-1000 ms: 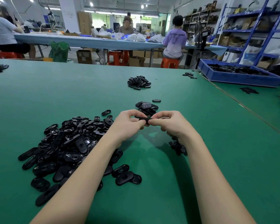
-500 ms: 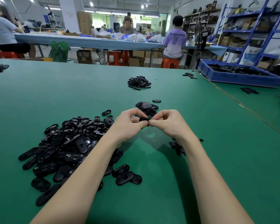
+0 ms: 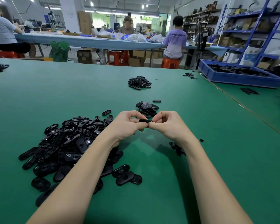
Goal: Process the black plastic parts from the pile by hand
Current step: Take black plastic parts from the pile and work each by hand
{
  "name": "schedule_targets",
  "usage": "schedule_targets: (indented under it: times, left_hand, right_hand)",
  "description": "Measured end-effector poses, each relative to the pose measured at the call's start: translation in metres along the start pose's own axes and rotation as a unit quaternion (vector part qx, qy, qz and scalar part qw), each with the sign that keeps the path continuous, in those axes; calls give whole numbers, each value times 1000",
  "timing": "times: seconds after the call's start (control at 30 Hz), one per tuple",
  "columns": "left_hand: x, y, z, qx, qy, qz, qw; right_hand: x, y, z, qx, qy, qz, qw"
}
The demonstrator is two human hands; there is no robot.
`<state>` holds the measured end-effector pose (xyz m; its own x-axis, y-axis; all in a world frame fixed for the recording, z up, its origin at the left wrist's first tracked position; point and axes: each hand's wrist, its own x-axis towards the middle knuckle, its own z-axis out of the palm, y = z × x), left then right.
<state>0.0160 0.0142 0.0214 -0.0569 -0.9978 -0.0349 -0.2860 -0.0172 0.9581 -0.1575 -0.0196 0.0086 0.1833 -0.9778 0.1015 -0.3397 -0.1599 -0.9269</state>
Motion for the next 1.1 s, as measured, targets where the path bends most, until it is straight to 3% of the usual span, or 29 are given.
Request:
schedule_targets:
  times: [0.5,0.77,1.1]
  left_hand:
    - [7,-8,1,15,18,18,1000]
    - [4,-6,-11,-43,-67,6,997]
    - [4,-2,-11,-16,-47,10,999]
  right_hand:
    - [1,3,4,-10,20,-17,1000]
    - [-5,-4,-6,79,-26,43,996]
    - [-7,-8,-12,54,-20,48,997]
